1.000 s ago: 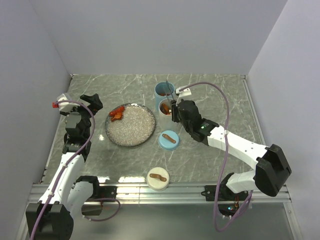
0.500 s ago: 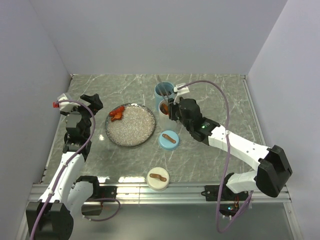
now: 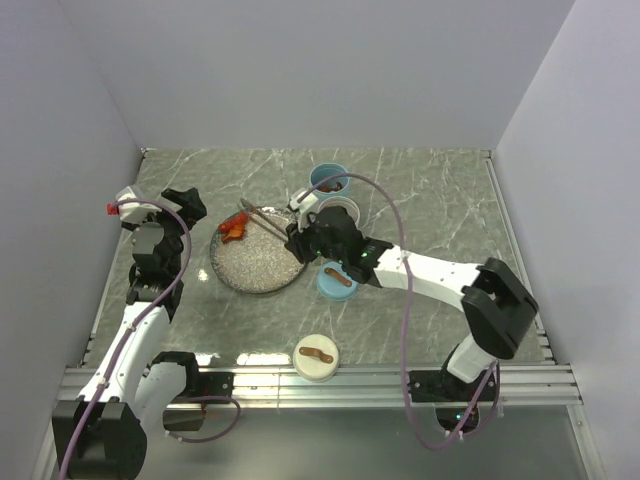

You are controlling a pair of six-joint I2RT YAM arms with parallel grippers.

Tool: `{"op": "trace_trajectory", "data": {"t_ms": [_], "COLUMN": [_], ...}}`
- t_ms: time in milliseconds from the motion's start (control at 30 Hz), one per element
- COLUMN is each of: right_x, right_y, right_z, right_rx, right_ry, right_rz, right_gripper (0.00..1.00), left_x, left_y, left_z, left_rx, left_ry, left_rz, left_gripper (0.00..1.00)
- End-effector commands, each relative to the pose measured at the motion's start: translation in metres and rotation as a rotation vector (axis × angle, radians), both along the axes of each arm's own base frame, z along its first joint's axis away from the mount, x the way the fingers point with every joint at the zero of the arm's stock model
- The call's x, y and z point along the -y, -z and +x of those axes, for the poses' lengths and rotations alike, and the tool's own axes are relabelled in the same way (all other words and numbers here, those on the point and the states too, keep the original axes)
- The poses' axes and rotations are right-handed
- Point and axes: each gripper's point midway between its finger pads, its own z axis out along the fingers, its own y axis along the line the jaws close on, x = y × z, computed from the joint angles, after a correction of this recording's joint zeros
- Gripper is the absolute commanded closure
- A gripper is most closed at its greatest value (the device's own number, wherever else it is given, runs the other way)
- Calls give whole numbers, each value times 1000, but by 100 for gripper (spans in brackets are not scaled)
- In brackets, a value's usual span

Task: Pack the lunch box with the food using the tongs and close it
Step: Pick up the food using the clamp

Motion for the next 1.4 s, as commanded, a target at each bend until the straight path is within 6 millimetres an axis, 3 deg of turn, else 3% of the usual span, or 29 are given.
{"op": "trace_trajectory", "data": {"t_ms": [0, 533, 967, 1367], "right_x": [-26, -46, -39, -36], "right_y": [-21, 20, 48, 72], "right_z": [2, 7, 27, 37], "right_rx": [60, 47, 11, -25], "right_ry": [-95, -195, -189, -174], "right_rz": [56, -25, -64, -116], "right_gripper": [63, 59, 50, 50], "left_x": [-3, -4, -5, -5], "left_y": [-10, -7, -6, -6], "left_z": [0, 4, 3, 3], "left_rx": [50, 38, 38, 38], "left_ry": [-13, -21, -26, -24], "left_rz": [-11, -11, -11, -11], "left_gripper": [0, 1, 1, 1]}}
